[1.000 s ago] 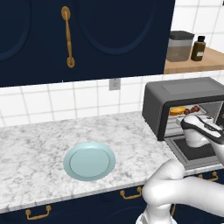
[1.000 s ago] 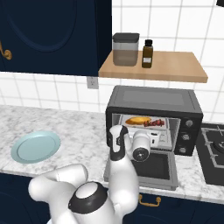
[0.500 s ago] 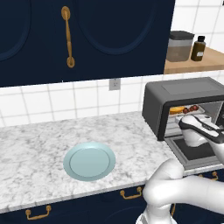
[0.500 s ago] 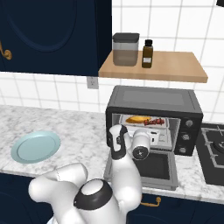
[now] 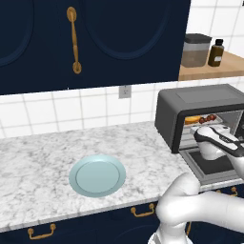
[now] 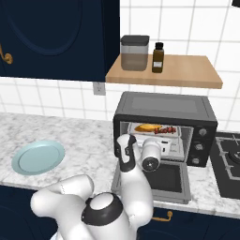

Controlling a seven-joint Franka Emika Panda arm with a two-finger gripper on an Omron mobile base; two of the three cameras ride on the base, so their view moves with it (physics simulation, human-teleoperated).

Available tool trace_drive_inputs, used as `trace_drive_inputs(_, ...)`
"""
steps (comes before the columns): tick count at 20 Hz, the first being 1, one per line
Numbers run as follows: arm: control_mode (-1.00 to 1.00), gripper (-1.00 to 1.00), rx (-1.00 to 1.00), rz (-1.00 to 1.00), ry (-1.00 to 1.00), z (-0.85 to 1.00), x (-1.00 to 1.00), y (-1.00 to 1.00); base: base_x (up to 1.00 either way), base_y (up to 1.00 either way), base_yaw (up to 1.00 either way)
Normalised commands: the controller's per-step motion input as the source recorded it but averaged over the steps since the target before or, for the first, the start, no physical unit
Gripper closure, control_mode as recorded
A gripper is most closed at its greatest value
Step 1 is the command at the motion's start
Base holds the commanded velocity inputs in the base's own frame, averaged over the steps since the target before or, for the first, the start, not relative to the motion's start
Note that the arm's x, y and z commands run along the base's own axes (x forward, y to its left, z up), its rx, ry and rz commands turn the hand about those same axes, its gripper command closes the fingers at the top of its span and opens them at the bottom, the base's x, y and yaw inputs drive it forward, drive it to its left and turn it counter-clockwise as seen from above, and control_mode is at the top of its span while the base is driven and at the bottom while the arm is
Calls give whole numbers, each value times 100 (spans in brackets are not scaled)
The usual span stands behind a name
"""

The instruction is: Pick up the kebab skewer and baguette bread, and place them inside the toaster oven. Close the toaster oven door and start by setting the timer.

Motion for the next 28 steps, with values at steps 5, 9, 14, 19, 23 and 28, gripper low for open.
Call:
trace_drive_inputs(5,-100,-100,-1,0,0,0,-30,-9,0,0,0)
trace_drive_inputs(9,-100,-100,0,0,0,1,-91,-45,0,0,0)
trace_drive_inputs(14,-100,-100,0,0,0,7,-80,-46,0,0,0)
trace_drive_inputs(19,-100,-100,0,0,0,8,-72,-47,0,0,0)
trace_drive_inputs(23,-100,-100,0,0,3,12,-73,-46,0,0,0)
trace_drive_inputs(28,-100,-100,0,0,5,8,-76,-44,0,0,0)
